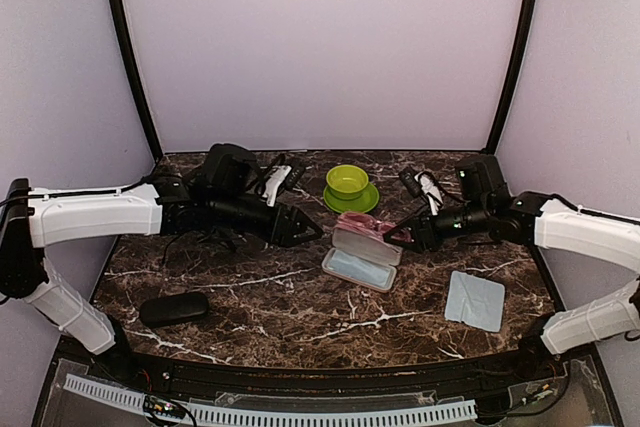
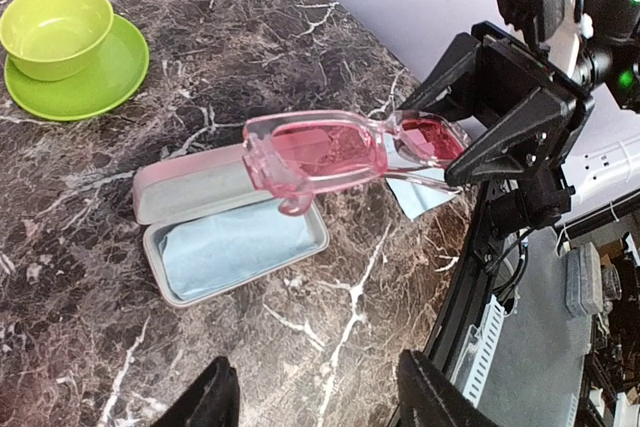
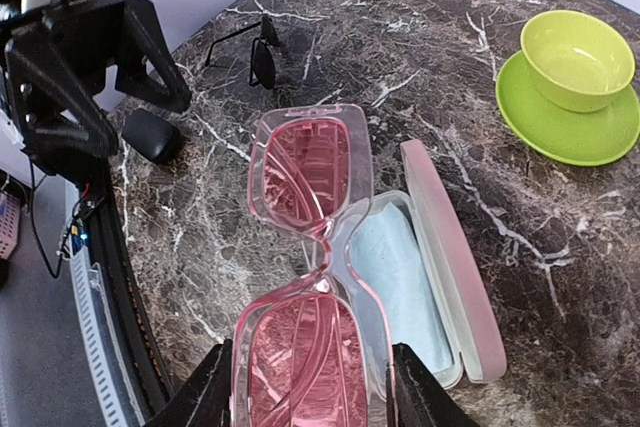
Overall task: Organize the sunglasses
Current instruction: Fold the right temple of the sunglasses on the sunglasses, then place the sunglasses in the sunglasses case.
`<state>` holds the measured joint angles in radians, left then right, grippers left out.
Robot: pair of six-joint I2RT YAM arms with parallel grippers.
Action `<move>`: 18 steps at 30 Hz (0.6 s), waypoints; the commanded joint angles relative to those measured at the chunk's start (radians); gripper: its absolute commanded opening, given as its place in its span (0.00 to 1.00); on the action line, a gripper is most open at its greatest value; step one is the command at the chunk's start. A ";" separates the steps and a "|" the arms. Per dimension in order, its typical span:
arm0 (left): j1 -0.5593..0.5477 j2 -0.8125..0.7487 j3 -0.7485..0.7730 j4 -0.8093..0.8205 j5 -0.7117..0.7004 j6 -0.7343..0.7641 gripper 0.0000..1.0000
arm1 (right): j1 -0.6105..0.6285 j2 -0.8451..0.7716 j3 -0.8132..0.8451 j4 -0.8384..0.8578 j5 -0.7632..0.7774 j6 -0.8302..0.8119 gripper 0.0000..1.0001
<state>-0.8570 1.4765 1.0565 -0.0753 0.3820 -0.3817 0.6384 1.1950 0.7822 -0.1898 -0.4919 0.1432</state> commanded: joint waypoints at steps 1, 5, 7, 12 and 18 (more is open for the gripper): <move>0.029 -0.054 -0.011 0.030 0.002 -0.015 0.56 | 0.025 0.006 -0.006 -0.028 0.089 -0.150 0.17; 0.043 -0.065 -0.009 0.032 -0.015 -0.016 0.56 | 0.052 0.041 0.000 -0.026 0.131 -0.215 0.16; 0.048 -0.064 -0.007 0.035 -0.013 -0.017 0.56 | 0.064 0.058 -0.001 -0.010 0.140 -0.241 0.16; 0.050 -0.050 -0.009 0.038 0.003 -0.020 0.56 | 0.090 0.120 -0.002 0.044 0.166 -0.293 0.14; 0.050 -0.039 -0.021 0.057 0.017 -0.039 0.56 | 0.112 0.214 -0.002 0.084 0.220 -0.320 0.14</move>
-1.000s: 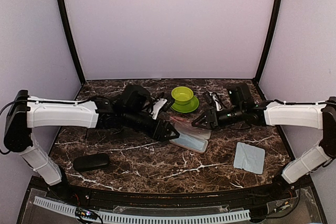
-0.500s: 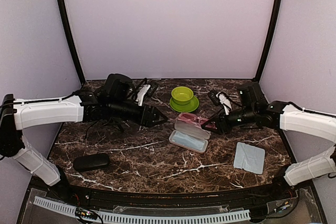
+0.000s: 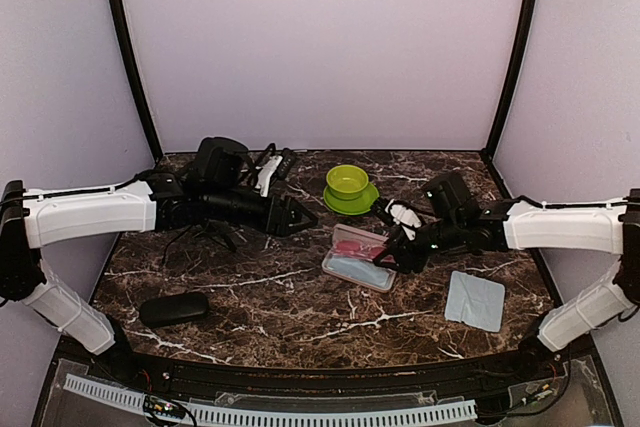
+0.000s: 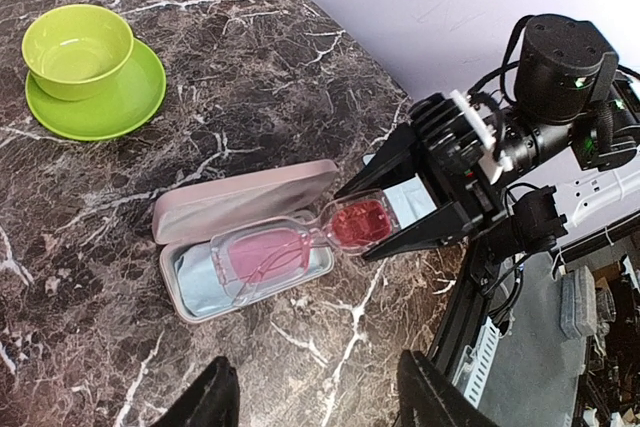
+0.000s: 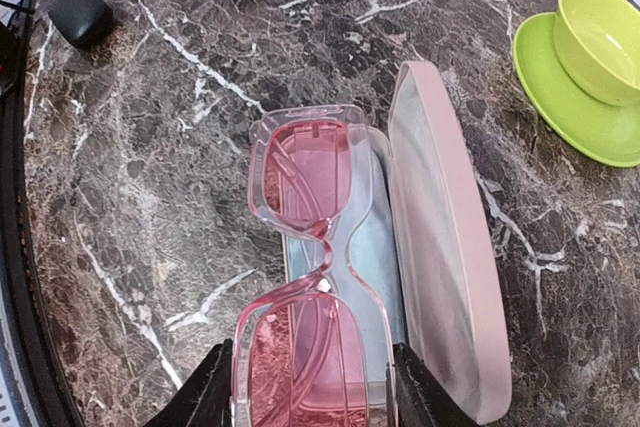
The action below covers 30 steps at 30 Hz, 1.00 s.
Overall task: Organize the sunglasses
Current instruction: Place the sunglasses in the sunglasses case.
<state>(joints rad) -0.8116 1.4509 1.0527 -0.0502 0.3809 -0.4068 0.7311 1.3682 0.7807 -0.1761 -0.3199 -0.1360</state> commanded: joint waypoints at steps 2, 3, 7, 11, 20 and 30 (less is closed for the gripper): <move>0.005 -0.012 -0.020 0.036 0.019 -0.015 0.56 | 0.025 0.057 -0.003 0.087 0.063 -0.047 0.14; 0.005 -0.011 -0.021 0.035 0.018 -0.015 0.56 | 0.029 0.060 -0.010 0.105 0.068 -0.050 0.14; 0.005 -0.002 -0.023 0.040 0.023 -0.016 0.56 | 0.036 0.063 -0.035 0.154 0.073 -0.064 0.14; 0.005 0.007 -0.025 0.047 0.032 -0.023 0.56 | 0.036 0.082 -0.038 0.165 0.080 -0.083 0.14; 0.005 0.012 -0.029 0.060 0.042 -0.038 0.56 | 0.039 0.115 -0.041 0.178 0.096 -0.119 0.13; 0.005 0.020 -0.037 0.075 0.055 -0.049 0.56 | 0.039 0.145 -0.062 0.249 0.084 -0.117 0.14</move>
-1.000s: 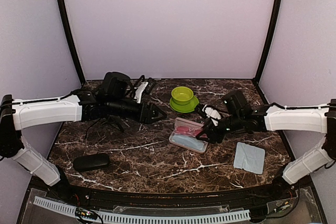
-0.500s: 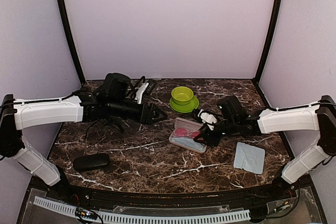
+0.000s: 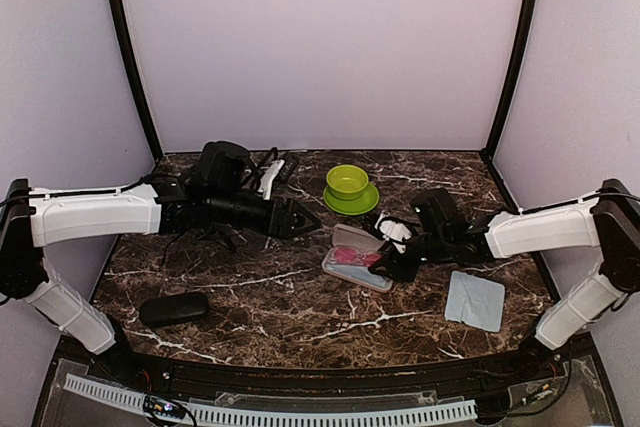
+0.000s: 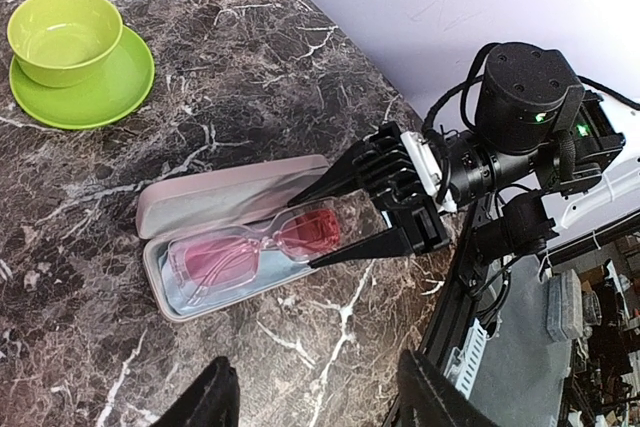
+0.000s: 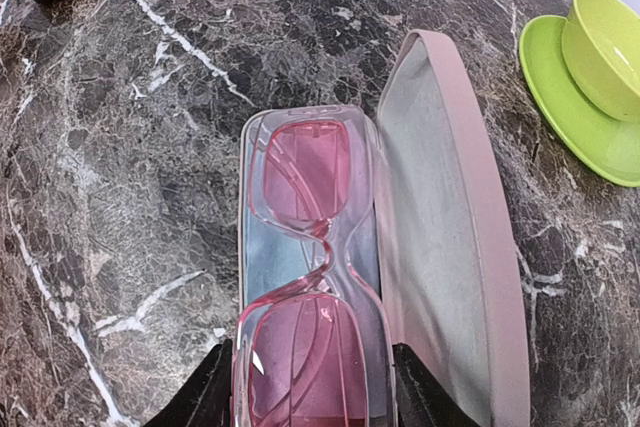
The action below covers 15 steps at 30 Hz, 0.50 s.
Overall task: Organize the sunglasses
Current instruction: Place the sunglasses in the sunglasses case.
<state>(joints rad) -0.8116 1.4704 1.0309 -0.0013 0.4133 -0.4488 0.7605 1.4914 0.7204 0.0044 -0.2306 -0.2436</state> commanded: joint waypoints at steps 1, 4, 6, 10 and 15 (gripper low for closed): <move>0.005 0.002 -0.015 0.026 0.022 -0.007 0.56 | 0.010 0.028 0.004 0.066 -0.004 -0.011 0.14; 0.005 0.004 -0.016 0.029 0.025 -0.009 0.56 | 0.011 0.044 0.007 0.069 0.000 -0.016 0.14; 0.005 0.004 -0.019 0.033 0.026 -0.011 0.56 | 0.010 0.053 0.007 0.074 0.000 -0.016 0.14; 0.005 0.006 -0.021 0.038 0.032 -0.015 0.56 | 0.011 0.056 -0.001 0.092 0.004 -0.017 0.14; 0.005 0.010 -0.021 0.040 0.036 -0.016 0.56 | 0.010 0.059 -0.014 0.115 -0.003 -0.011 0.14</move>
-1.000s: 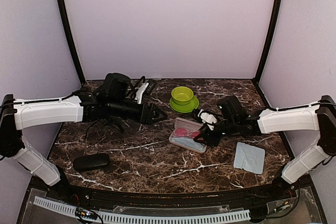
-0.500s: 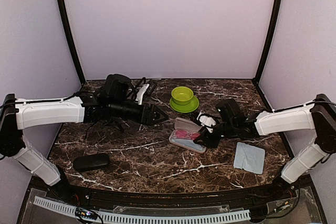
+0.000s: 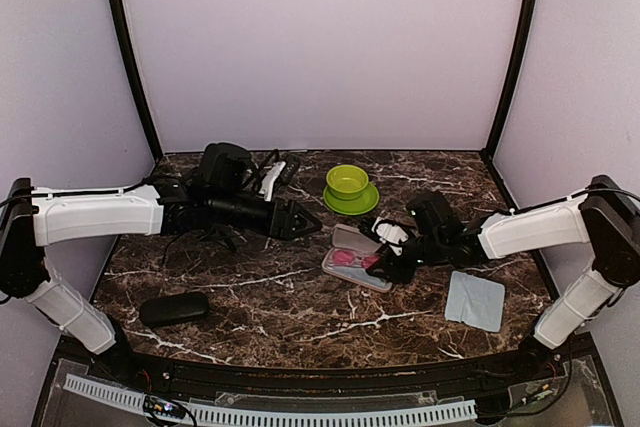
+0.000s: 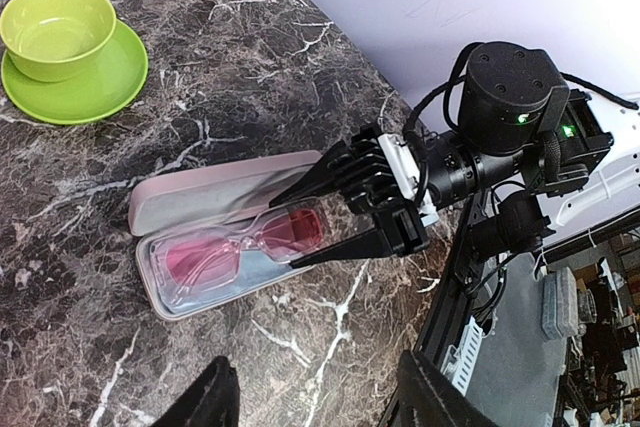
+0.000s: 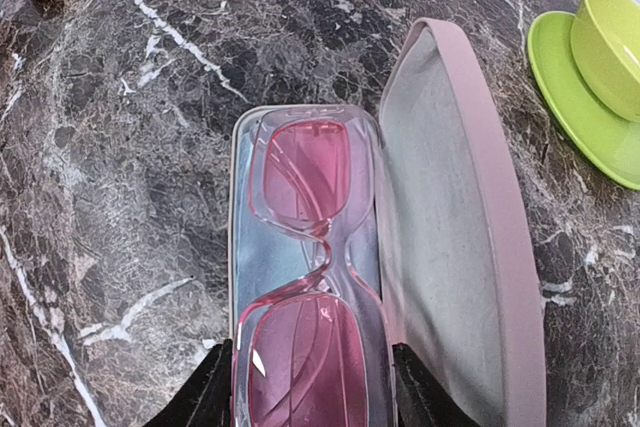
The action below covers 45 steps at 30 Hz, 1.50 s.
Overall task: Organize the sunglasses
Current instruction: Place the sunglasses in the sunglasses case.
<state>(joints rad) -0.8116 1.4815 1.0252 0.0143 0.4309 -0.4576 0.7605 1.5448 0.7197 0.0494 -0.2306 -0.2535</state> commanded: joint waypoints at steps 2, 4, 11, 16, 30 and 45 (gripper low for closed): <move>0.005 0.000 -0.016 0.026 0.018 -0.010 0.56 | 0.011 0.008 -0.015 0.072 0.000 0.000 0.14; 0.005 0.000 -0.019 0.028 0.020 -0.010 0.56 | 0.011 0.007 -0.016 0.076 0.001 0.002 0.14; 0.005 0.005 -0.014 0.030 0.026 -0.013 0.56 | 0.009 0.017 -0.010 0.070 0.006 0.009 0.14; 0.005 0.009 -0.012 0.033 0.032 -0.015 0.56 | 0.010 0.031 0.010 0.044 0.021 0.026 0.14; 0.005 0.011 -0.017 0.047 0.047 -0.028 0.56 | 0.011 0.075 0.065 -0.047 0.040 0.036 0.19; 0.005 0.017 -0.018 0.052 0.056 -0.036 0.56 | 0.011 0.056 0.078 -0.100 0.051 0.040 0.36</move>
<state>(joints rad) -0.8116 1.4998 1.0237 0.0376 0.4683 -0.4847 0.7658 1.6066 0.7761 -0.0036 -0.1959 -0.2226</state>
